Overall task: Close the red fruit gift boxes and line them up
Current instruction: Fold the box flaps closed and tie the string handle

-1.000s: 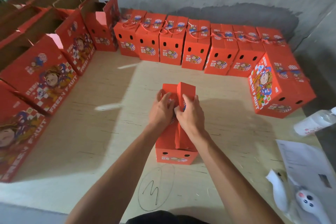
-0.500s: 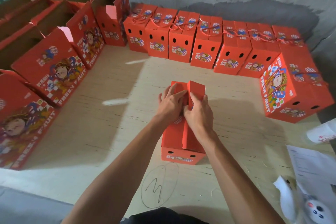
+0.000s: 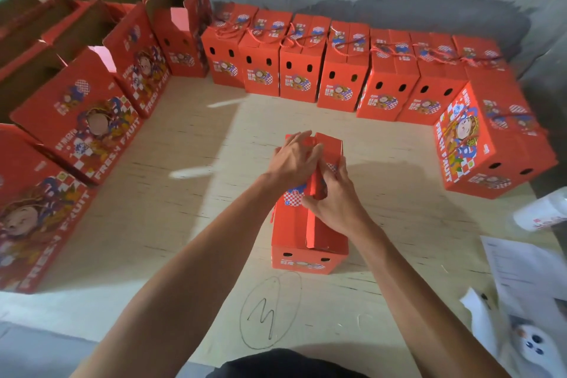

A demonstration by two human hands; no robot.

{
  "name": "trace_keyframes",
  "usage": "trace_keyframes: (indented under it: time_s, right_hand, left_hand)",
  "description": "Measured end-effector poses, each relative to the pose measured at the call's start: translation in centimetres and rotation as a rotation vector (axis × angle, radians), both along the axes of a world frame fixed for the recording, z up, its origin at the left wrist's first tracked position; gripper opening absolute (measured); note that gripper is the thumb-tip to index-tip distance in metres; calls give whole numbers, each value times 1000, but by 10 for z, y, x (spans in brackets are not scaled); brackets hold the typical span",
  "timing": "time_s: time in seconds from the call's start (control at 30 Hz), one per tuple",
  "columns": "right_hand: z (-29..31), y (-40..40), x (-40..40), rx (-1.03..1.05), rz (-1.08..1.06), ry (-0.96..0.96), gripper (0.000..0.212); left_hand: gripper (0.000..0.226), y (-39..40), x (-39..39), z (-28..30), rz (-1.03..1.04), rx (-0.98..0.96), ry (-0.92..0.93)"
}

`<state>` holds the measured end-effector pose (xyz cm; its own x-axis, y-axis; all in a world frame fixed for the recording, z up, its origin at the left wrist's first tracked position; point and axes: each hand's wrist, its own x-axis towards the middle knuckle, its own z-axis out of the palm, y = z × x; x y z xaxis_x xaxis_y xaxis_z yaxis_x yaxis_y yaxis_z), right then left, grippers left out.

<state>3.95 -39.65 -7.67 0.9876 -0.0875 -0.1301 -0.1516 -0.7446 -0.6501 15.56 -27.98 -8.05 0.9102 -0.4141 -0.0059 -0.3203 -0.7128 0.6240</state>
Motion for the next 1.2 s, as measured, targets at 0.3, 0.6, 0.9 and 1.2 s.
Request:
trace_keyframes:
  time_s: [0.3, 0.6, 0.9, 1.2]
  right_hand:
    - [4, 5, -25, -90, 20, 118, 112]
    - [13, 22, -31, -250, 0, 29, 82]
    - [0, 15, -54, -155, 68, 34, 107]
    - [-5, 26, -72, -447, 30, -32, 72]
  left_hand:
    - [52, -20, -8, -11, 67, 36, 10]
    - [44, -28, 0, -13, 173, -57, 89]
    - [55, -28, -13, -14, 197, 120, 67]
    - [41, -39, -9, -11, 292, 59, -7]
